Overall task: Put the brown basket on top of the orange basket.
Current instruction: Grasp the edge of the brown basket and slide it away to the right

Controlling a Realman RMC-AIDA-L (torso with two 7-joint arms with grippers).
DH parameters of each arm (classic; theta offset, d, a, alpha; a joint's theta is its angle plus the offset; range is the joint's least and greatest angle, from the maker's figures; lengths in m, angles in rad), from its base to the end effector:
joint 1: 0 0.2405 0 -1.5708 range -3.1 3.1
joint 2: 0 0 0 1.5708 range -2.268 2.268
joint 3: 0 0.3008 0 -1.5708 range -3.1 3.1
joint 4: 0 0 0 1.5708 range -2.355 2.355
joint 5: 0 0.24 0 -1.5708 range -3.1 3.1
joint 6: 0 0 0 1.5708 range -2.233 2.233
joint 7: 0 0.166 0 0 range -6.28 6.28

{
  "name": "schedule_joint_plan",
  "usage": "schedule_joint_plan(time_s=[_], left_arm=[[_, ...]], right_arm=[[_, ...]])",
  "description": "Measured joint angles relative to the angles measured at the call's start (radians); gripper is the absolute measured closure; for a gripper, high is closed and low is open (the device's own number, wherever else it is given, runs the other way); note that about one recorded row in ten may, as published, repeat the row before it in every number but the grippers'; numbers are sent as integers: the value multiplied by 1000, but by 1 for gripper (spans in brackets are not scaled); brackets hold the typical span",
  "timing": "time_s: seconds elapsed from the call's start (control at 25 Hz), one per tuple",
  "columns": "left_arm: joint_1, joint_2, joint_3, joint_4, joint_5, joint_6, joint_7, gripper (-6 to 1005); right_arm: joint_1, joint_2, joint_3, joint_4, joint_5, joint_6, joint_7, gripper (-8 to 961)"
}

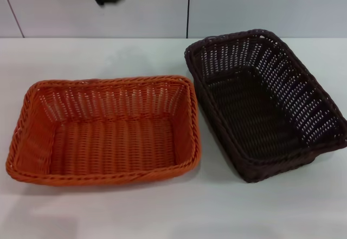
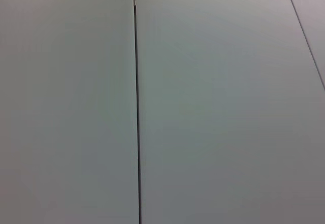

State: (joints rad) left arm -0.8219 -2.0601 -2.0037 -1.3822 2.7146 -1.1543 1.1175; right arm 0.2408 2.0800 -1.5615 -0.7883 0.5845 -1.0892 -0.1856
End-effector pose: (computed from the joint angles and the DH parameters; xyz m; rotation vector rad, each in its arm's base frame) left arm -0.1130 0.5280 0.0600 -2.2714 0.0313 0.2681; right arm 0.3365 0.4023 0.1008 -1.0032 0.2804 0.7854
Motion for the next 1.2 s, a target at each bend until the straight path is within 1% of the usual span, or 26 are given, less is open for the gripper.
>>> schedule_joint_plan(time_s=[0.08, 0.2, 0.28, 0.4, 0.56, 0.64, 0.76, 0.8, 0.84, 0.96, 1.0, 1.04, 1.12, 1.16, 1.2], left_arm=[[33, 0, -36, -35, -49, 44, -26, 535], [123, 0, -96, -100, -188, 159, -78, 535], [213, 1, -120, -140, -345, 270, -106, 535], [340, 3, -134, -171, -562, 407, -117, 535], [500, -1, -126, -173, -864, 591, -85, 536], [551, -1, -110, -158, -984, 650, -45, 536], [595, -3, -95, -123, -1114, 686, 21, 535], [606, -5, -95, -99, -1169, 689, 48, 535], [606, -5, -95, -99, -1169, 689, 48, 535], [611, -7, -99, -30, -1282, 706, 131, 535], [607, -8, -102, 36, -1373, 716, 233, 535], [607, -8, -102, 36, -1373, 716, 233, 535], [603, -8, -105, 105, -1473, 715, 352, 535], [601, -8, -110, 145, -1537, 711, 426, 535], [600, -9, -132, 221, -1652, 681, 551, 535]], right_arm=[[0, 0, 0, 0, 0, 0, 0, 316], [0, -1, 0, 1, 0, 0, 0, 316], [1, -1, 0, 1, 0, 0, 0, 316], [1, -2, 6, 0, 0, 0, 0, 316], [7, -4, 12, 4, 0, 2, 0, 316], [10, -7, 15, 11, 0, 4, 0, 316], [13, -14, 15, 14, 0, 7, 0, 316], [14, -20, 16, 14, -4, 7, 0, 316], [14, -20, 16, 14, -4, 7, 0, 316], [15, -24, 18, 15, -19, 8, 0, 316], [17, -26, 18, 21, -26, 8, 0, 316], [19, -28, 18, 24, -29, 8, 0, 316], [20, -31, 17, 27, -32, 8, 0, 316], [21, -33, 16, 29, -35, 9, 0, 316], [21, -38, 9, 30, -40, 9, 0, 316]])
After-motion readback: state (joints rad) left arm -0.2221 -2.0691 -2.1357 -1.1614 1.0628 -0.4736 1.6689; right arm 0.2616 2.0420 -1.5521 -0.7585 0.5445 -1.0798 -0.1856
